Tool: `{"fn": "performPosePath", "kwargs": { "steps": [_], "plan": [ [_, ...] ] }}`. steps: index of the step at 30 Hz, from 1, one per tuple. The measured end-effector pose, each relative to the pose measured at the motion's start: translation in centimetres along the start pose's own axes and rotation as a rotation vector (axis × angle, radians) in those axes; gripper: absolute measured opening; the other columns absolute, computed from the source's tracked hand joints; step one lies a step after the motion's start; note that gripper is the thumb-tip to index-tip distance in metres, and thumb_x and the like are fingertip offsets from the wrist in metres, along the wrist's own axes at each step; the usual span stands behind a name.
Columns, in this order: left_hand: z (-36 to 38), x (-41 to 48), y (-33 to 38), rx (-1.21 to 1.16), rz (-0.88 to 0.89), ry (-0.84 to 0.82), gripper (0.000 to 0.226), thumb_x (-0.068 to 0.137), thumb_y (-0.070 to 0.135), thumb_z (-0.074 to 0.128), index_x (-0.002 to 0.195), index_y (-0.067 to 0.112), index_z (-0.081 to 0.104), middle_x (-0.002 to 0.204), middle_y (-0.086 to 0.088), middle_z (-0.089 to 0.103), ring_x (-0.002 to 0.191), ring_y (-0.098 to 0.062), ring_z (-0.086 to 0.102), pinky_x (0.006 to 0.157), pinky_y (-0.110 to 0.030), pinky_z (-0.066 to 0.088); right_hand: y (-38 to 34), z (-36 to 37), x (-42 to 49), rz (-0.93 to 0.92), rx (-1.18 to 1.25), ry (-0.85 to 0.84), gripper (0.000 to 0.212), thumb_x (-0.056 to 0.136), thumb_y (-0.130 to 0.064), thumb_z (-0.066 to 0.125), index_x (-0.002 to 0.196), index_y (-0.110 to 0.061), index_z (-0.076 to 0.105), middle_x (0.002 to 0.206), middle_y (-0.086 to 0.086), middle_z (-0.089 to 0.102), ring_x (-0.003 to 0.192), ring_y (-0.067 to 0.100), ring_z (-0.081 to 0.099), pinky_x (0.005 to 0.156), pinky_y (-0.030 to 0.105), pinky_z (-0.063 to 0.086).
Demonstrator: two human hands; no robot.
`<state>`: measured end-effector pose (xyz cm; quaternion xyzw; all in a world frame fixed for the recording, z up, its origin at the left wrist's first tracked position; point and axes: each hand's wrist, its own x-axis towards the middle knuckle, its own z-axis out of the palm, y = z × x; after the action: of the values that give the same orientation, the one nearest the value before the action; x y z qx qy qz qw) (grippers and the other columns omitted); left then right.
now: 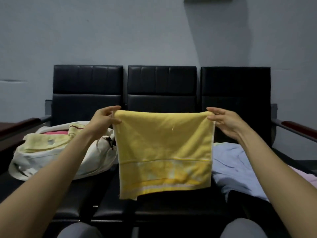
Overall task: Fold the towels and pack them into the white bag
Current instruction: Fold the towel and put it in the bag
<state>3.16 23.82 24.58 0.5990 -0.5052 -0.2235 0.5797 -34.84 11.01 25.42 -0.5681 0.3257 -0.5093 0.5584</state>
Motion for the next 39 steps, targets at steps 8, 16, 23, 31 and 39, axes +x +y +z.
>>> {"fn": "performPosePath", "kwargs": {
  "steps": [8, 16, 23, 31, 39],
  "plan": [
    [-1.7, -0.5, 5.5, 0.455, 0.247, 0.058, 0.038, 0.083, 0.008, 0.07, 0.121, 0.009, 0.063, 0.118, -0.013, 0.06, 0.106, -0.024, 0.054, 0.095, -0.043, 0.049, -4.1, -0.1, -1.5, -0.273, -0.419, 0.067, 0.041, 0.072, 0.013, 0.071, 0.107, -0.008, 0.069, 0.098, 0.01, 0.068, 0.086, 0.013, 0.063, 0.077, 0.014, 0.054],
    [-2.5, -1.6, 6.9, -0.063, 0.121, 0.091, 0.027, 0.091, 0.014, 0.062, 0.118, 0.008, 0.065, 0.114, -0.006, 0.064, 0.11, -0.024, 0.059, 0.09, -0.032, 0.051, -5.4, 1.0, -2.3, -0.016, 0.207, 0.191, 0.02, 0.087, 0.008, 0.06, 0.083, -0.012, 0.06, 0.085, 0.008, 0.061, 0.079, 0.016, 0.061, 0.055, 0.021, 0.056],
    [-1.4, -1.3, 5.5, -0.115, -0.214, -0.094, 0.038, 0.095, -0.003, 0.048, 0.13, 0.01, 0.057, 0.123, -0.011, 0.054, 0.098, -0.021, 0.055, 0.079, -0.032, 0.046, -3.5, 1.2, -2.1, 0.28, 0.195, 0.05, 0.027, 0.093, 0.012, 0.045, 0.101, -0.009, 0.059, 0.102, 0.018, 0.058, 0.083, 0.022, 0.061, 0.052, 0.025, 0.057],
    [-1.8, -0.4, 5.4, -0.543, -0.171, 0.147, 0.017, 0.091, 0.014, 0.062, 0.108, 0.014, 0.066, 0.111, -0.007, 0.063, 0.101, -0.018, 0.062, 0.091, -0.034, 0.051, -4.0, 0.8, -1.5, 0.069, 0.192, 0.095, 0.017, 0.092, -0.001, 0.057, 0.092, -0.017, 0.063, 0.071, -0.003, 0.071, 0.077, 0.01, 0.063, 0.053, 0.02, 0.054],
    [-1.9, -1.2, 5.1, -0.309, -0.116, 0.074, 0.029, 0.092, 0.004, 0.058, 0.12, 0.01, 0.064, 0.118, -0.012, 0.062, 0.106, -0.024, 0.061, 0.081, -0.032, 0.055, -4.0, 1.4, -1.5, -0.101, -0.059, 0.102, 0.034, 0.084, 0.008, 0.063, 0.116, -0.004, 0.065, 0.094, 0.008, 0.067, 0.085, 0.015, 0.066, 0.07, 0.02, 0.057]
  ]
}}
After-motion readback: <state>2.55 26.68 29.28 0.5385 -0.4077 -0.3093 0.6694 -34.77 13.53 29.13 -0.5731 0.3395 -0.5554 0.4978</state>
